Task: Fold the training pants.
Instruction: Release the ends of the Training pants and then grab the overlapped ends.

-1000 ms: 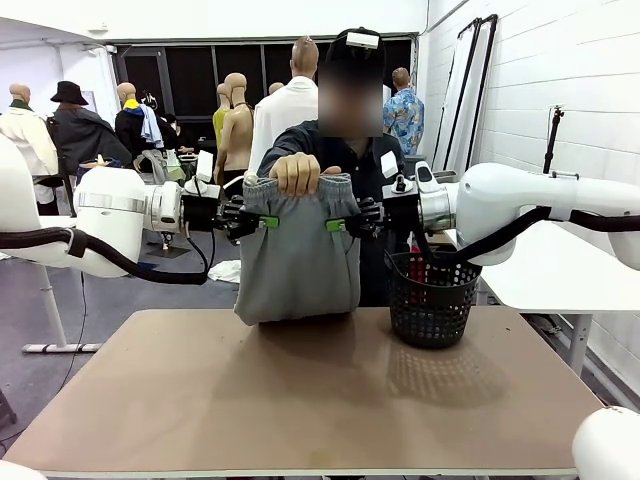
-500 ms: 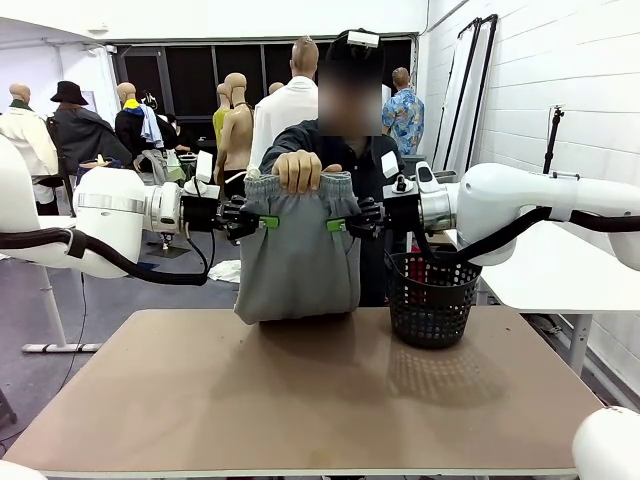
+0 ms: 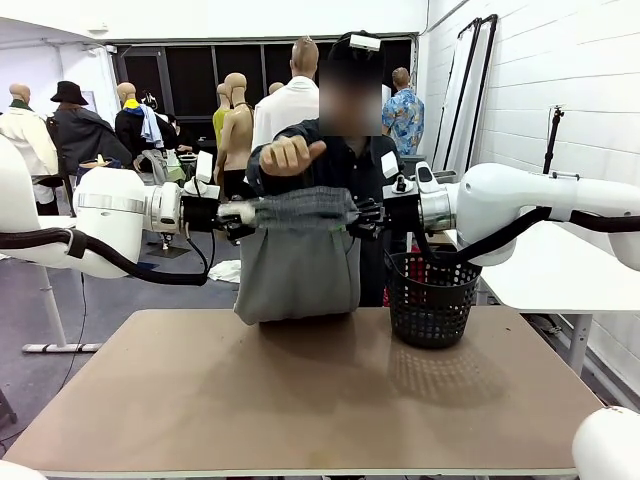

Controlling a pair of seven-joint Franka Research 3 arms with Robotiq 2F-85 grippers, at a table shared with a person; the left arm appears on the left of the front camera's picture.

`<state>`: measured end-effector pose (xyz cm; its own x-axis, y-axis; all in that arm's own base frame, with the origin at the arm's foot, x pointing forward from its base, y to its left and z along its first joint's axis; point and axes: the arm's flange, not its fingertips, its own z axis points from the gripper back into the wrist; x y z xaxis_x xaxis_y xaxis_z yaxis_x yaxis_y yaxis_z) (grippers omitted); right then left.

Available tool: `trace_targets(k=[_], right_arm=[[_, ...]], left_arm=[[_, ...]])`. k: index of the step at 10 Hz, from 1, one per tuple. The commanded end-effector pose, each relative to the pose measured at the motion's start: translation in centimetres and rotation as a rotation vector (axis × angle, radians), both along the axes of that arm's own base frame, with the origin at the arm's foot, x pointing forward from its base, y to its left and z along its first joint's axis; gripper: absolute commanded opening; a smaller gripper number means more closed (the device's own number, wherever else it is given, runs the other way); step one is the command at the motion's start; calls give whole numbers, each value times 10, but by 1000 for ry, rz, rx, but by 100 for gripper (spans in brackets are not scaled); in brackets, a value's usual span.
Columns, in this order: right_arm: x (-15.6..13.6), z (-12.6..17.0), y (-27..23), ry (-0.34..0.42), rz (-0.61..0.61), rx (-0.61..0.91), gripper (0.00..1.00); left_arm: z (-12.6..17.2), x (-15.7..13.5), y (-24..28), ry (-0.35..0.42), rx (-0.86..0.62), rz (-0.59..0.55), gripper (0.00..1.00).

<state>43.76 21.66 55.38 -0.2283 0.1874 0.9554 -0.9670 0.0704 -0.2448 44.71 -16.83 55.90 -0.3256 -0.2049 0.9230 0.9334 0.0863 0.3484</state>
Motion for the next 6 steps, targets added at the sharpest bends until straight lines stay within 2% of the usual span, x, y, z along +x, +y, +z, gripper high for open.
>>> trace_targets(k=[1,6], right_arm=[[-2,2,4,6,2,-3,0],[-2,2,4,6,2,-3,0]], left_arm=[[0,-4,-1,-20,-27,0,0],[0,-4,-1,-20,-27,0,0]])
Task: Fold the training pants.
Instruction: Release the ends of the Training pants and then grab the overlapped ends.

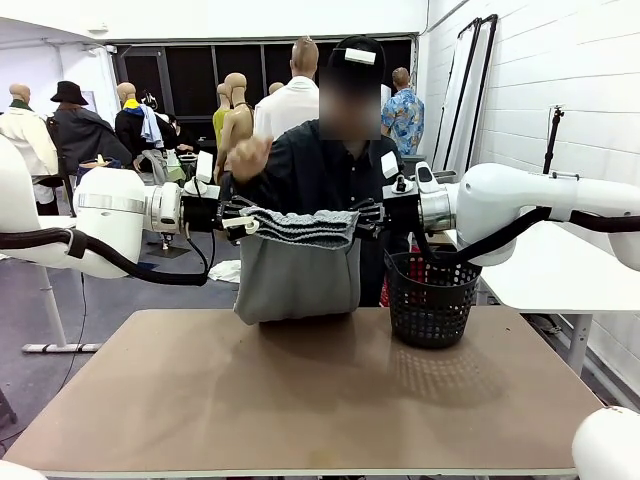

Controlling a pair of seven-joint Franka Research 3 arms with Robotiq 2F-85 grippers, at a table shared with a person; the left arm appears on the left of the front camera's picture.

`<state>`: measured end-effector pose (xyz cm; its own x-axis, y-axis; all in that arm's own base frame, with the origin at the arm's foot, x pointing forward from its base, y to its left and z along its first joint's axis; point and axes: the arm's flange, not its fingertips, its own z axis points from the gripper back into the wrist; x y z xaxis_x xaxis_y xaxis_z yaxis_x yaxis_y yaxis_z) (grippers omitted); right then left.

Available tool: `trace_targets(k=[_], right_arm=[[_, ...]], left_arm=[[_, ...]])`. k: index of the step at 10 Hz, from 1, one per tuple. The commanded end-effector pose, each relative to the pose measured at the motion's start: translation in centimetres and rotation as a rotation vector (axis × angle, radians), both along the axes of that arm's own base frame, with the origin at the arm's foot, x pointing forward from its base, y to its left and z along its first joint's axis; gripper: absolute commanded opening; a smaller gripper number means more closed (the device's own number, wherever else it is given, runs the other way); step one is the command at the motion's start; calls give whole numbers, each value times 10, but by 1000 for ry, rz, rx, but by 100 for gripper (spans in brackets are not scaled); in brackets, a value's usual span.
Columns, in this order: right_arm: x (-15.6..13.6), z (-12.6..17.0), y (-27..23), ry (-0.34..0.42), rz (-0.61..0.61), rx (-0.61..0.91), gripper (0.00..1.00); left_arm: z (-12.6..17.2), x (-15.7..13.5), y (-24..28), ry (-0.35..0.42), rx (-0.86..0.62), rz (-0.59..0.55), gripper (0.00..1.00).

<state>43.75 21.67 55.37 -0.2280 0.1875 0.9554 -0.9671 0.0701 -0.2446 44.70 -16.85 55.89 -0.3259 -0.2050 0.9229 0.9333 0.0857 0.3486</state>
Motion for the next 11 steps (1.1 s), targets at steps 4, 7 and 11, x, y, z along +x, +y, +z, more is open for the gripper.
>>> trace_targets(k=[4,7,11], right_arm=[[-2,2,4,6,2,-3,0],[-2,2,4,6,2,-3,0],[-2,2,4,6,2,-3,0]], left_arm=[[0,-4,-1,-20,-27,1,0],[0,-4,-1,-20,-27,1,0],[0,-4,-1,-20,-27,1,0]])
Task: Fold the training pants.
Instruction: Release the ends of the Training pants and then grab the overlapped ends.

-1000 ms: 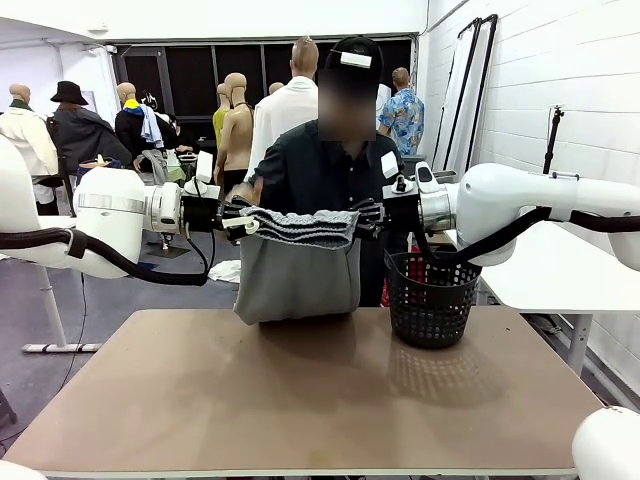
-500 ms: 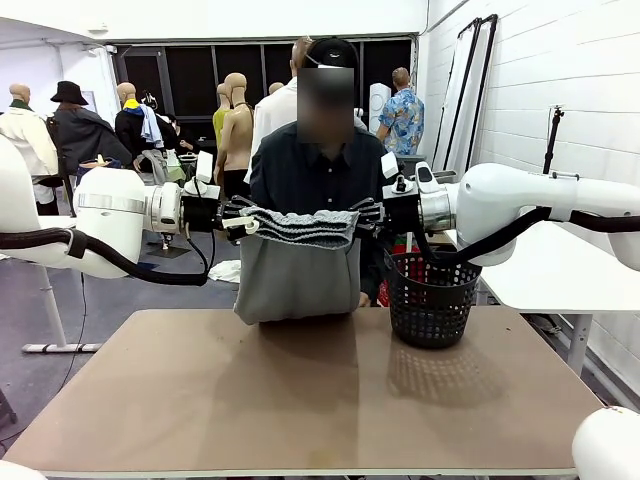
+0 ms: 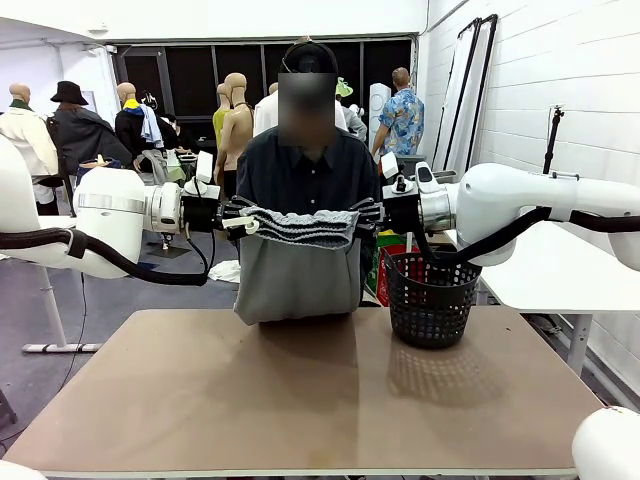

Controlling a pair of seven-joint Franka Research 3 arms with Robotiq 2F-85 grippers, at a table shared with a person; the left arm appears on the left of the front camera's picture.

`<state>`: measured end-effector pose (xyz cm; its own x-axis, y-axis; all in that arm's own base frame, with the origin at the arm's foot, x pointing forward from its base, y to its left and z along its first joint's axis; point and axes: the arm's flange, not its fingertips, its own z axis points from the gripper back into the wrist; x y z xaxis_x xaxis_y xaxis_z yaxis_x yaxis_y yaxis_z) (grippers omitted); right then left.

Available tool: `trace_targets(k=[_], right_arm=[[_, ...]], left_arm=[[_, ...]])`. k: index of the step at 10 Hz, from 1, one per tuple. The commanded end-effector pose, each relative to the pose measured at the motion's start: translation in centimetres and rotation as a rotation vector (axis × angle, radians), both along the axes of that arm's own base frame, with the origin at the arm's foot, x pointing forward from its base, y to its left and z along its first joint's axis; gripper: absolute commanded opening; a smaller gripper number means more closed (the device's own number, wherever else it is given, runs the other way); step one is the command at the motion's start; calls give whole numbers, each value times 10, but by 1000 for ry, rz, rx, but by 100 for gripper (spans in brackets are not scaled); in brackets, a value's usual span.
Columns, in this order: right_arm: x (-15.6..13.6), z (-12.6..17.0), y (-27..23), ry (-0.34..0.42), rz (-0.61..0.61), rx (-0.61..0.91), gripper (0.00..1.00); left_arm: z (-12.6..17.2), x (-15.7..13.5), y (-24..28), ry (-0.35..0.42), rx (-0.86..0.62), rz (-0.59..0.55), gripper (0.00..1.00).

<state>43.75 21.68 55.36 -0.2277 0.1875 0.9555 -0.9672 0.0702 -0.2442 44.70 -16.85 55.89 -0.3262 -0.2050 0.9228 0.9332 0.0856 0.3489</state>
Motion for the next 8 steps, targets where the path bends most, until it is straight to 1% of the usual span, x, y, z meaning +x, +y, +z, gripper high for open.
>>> trace_targets(k=[1,8], right_arm=[[-2,2,4,5,2,-3,0],[-2,2,4,5,2,-3,0]], left_arm=[[0,-4,-1,-20,-27,1,0],[0,-4,-1,-20,-27,1,0]])
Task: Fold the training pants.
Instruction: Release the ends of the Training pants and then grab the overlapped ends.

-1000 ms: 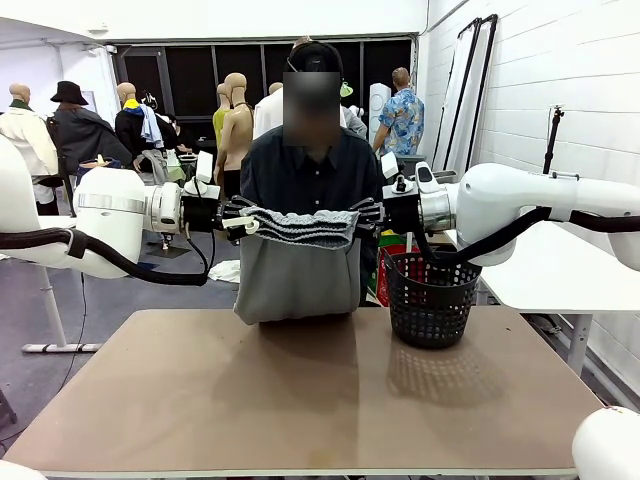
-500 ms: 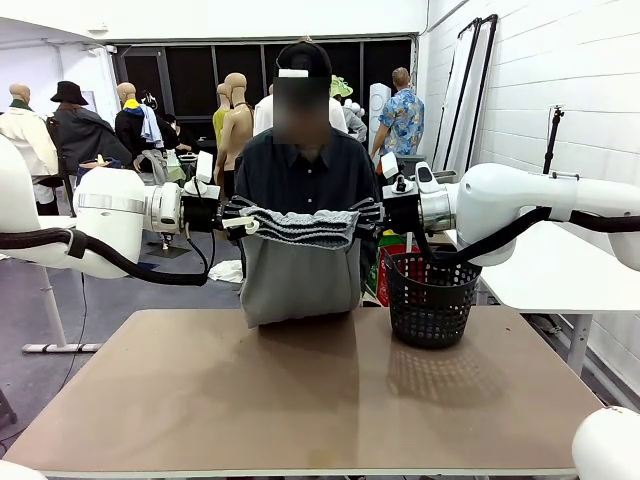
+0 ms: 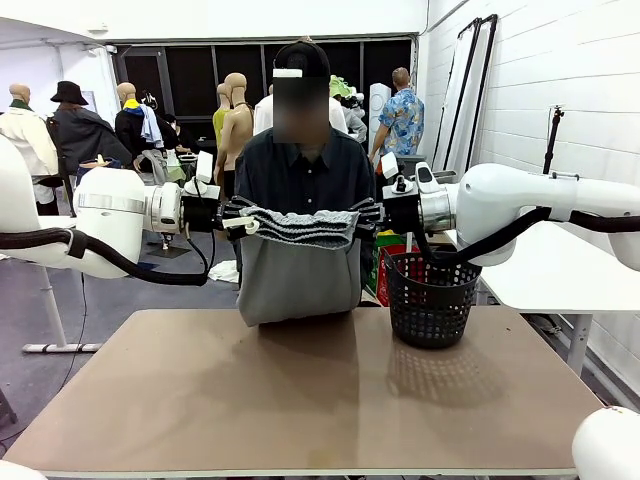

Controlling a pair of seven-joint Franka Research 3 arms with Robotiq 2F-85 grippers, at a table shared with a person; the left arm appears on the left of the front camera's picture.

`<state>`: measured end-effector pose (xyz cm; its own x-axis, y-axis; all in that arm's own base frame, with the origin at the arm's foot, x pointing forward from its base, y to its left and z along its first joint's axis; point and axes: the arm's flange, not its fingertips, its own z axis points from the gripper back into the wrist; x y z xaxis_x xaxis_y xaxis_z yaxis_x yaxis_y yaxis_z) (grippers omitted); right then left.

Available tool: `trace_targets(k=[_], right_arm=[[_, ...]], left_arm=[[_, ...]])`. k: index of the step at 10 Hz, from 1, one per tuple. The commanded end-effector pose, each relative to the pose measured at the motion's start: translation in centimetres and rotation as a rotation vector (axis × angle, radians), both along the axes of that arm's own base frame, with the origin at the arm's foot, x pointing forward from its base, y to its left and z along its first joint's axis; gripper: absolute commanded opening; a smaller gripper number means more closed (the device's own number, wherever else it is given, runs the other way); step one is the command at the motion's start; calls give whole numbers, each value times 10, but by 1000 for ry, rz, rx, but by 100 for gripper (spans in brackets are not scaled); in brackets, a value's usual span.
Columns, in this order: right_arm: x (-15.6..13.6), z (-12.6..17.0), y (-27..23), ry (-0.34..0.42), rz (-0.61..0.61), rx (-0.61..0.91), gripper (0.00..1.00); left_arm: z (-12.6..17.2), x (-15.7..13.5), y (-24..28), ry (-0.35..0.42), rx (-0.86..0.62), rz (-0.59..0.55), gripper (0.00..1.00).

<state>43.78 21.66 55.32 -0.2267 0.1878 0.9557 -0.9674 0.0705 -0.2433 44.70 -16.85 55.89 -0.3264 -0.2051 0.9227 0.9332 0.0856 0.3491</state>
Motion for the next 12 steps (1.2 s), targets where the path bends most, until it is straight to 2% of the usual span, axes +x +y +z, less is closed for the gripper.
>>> trace_targets(k=[1,12], right_arm=[[-3,3,4,4,2,-2,0],[-3,3,4,4,2,-2,0]], left_arm=[[0,-4,-1,-19,-27,1,0],[0,-4,-1,-19,-27,1,0]])
